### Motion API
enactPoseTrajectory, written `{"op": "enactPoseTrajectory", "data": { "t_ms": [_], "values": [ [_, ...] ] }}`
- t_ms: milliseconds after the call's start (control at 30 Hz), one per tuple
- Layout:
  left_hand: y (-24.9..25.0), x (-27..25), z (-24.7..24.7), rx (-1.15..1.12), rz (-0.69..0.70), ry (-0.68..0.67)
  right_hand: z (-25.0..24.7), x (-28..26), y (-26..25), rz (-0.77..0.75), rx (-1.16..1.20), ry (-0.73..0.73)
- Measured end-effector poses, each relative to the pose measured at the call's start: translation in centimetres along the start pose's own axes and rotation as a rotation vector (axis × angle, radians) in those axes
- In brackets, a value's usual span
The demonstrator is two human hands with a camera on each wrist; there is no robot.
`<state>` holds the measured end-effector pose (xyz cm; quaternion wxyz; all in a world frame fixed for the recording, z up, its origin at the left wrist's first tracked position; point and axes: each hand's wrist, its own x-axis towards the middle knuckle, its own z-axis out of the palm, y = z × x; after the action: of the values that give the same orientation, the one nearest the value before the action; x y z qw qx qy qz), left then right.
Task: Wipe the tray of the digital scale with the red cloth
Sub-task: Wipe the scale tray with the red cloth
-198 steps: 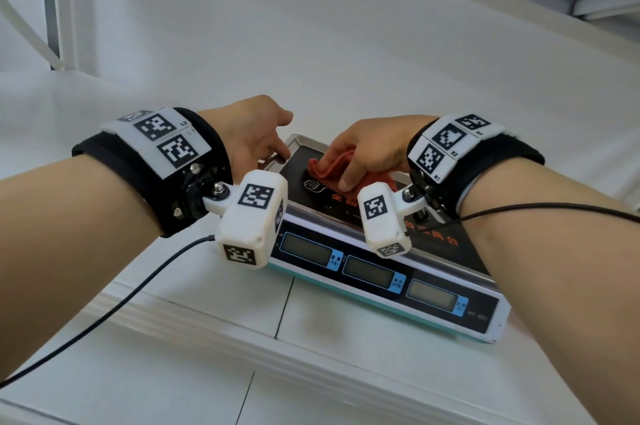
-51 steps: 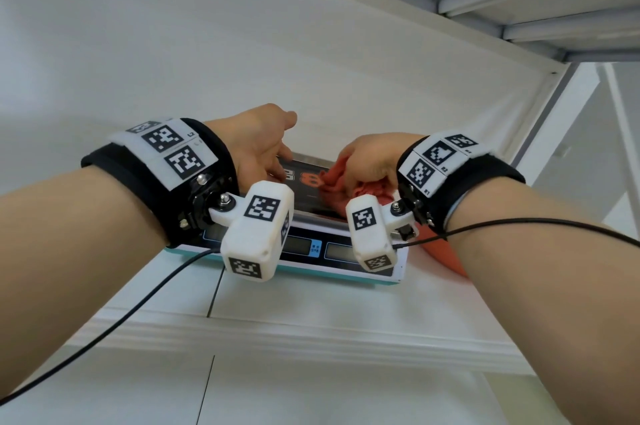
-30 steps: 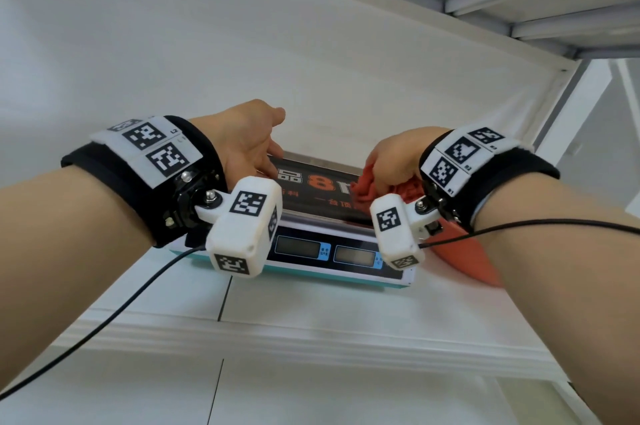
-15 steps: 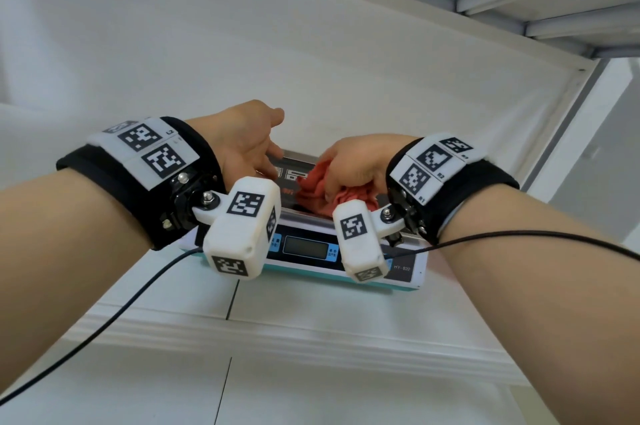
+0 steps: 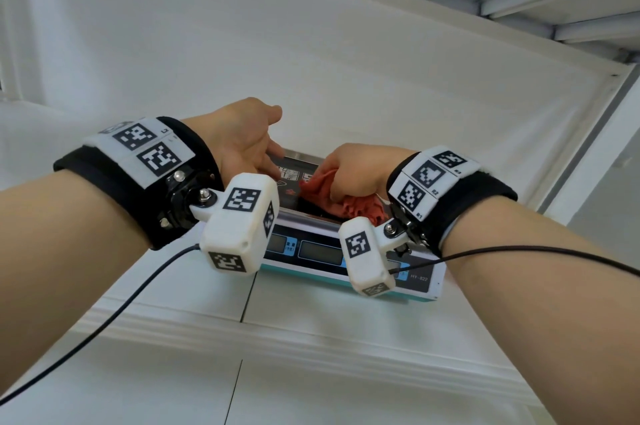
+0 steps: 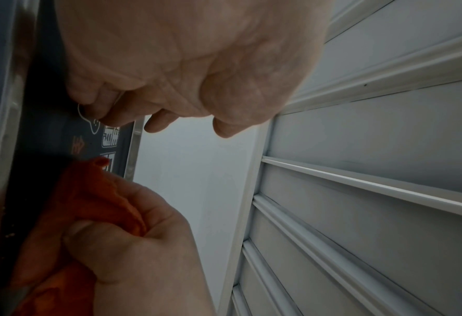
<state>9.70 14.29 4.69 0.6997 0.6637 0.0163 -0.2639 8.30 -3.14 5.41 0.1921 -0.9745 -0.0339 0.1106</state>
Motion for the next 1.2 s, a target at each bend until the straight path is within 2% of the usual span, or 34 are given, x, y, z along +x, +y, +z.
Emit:
{"op": "enactPoseTrajectory", "data": {
  "t_ms": [167,300,367,467,533,667,733,867,1033,1200],
  "values": [
    [0.1,0.2,-0.1,-0.007,-0.001,0.0,-0.4,0.3,0.0,-0.045,0.048,-0.062],
    [0.1,0.1,-0.1,-0.006,-0.004,0.008,-0.3,-0.1,-0.5,-0.09,0.066,0.014],
    [0.1,0.1,0.1,0.002,-0.004,0.014,0.2,-0.2,-0.8,-0.124,-0.052,0.069],
    [0.0,0.0,0.2,0.001,-0.004,0.021,0.3,-0.4,-1.0,-0.148,-0.189,0.023],
    [0.0,0.0,0.2,-0.008,-0.002,0.022,-0.1,-0.7,-1.0,-0.152,-0.161,0.024],
    [0.1,0.4,-0.1,-0.008,-0.009,0.028,-0.1,-1.2,-1.2,-0.204,-0.03,0.121],
    [0.1,0.7,-0.4,-0.031,-0.03,-0.01,0.7,-0.9,-1.7,-0.268,-0.108,0.123],
    [0.1,0.8,-0.4,-0.012,-0.059,-0.028,1.0,-1.1,-2.4,-0.335,-0.257,0.0],
    [-0.1,0.7,-0.1,-0.013,-0.051,-0.046,0.2,-1.5,-2.1,-0.316,-0.227,-0.192],
    [-0.1,0.3,0.6,-0.013,-0.015,0.032,-0.4,-1.7,-1.9,-0.273,-0.261,-0.23]
  ]
}}
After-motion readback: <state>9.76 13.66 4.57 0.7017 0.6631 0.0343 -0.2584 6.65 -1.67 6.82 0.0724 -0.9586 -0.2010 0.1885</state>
